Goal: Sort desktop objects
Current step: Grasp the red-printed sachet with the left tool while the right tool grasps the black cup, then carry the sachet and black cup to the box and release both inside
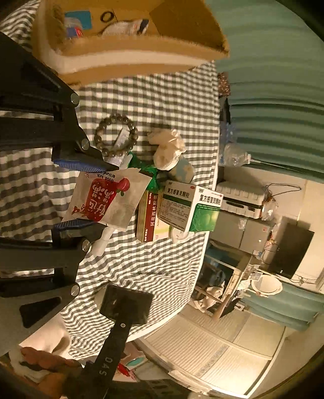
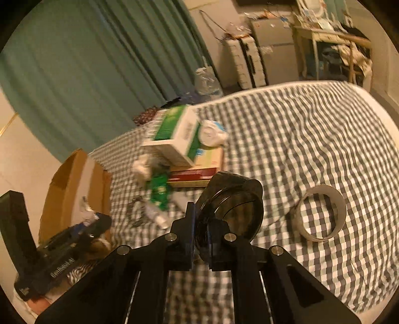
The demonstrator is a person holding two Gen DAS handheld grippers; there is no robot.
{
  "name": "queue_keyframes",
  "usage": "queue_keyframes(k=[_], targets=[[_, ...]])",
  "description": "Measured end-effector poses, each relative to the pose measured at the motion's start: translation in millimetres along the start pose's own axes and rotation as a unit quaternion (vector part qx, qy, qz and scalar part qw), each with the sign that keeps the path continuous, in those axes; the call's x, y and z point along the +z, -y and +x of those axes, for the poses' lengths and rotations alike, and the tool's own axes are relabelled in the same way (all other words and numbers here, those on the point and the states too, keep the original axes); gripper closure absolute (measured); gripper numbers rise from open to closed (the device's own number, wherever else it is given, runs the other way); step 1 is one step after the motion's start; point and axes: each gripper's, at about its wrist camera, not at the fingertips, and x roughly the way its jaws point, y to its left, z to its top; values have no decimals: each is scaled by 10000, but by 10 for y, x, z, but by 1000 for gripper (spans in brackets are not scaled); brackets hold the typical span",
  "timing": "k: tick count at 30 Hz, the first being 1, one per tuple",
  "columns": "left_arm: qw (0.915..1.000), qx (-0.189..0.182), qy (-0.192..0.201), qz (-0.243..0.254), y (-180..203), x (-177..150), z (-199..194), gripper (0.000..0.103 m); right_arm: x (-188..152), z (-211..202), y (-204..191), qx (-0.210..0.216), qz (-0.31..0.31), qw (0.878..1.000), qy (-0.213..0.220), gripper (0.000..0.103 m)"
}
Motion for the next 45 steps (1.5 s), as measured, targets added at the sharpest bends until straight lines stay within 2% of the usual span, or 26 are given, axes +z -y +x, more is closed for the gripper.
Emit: queue_keyframes(k=[4,9,14,17,20,23,29,34,38,40,41,42,43,44,45], targets=[[9998,-92,187,19,-14,34,-298,71,-16,-164,-377,97,-311,9994,83,96],[9989,-80,471,-19,-246,227,-679,71,18,-340,-848,263,-720,9968,212,96],[9977,105,618,-250,-693,461,-1022,71,125,-364,-1361,416,-1159,9921,251,96],[9970,346,666,-171,-1005,608,-1216,71,183,-301,-1708,595,-1374,9885,211,96],[9964,346,754,-150,-1321,647,-1381,71,201,-190,-2082,778,-1639,9834,104,96],[9955,637,670,-217,-1620,642,-1379,71,188,0,-2428,896,-1821,9792,-13,96],[9939,636,452,-779,-2230,495,-1177,71,106,510,-2922,1000,-2230,9689,-395,96],[9955,571,150,-742,-2626,291,-964,71,151,1009,-3159,940,-2382,9641,-700,96],[9957,573,-115,-713,-2762,206,-812,70,179,1315,-3272,885,-2438,9622,-829,93],[9957,538,-151,-738,-2812,167,-769,68,203,1424,-3317,900,-2405,9625,-879,93],[9958,479,-176,-765,-2826,148,-747,60,211,1470,-3345,887,-2391,9629,-880,93],[9957,448,-198,-784,-2841,131,-739,54,220,1504,-3360,875,-2390,9630,-889,86],[9956,438,-223,-795,-2830,114,-713,42,235,1544,-3363,837,-2368,9636,-920,80],[9962,414,-266,-723,-2807,98,-693,37,249,1552,-3361,791,-2316,9654,-896,66],[9967,426,-296,-629,-2778,94,-687,36,281,1552,-3388,753,-2271,9671,-869,60]])
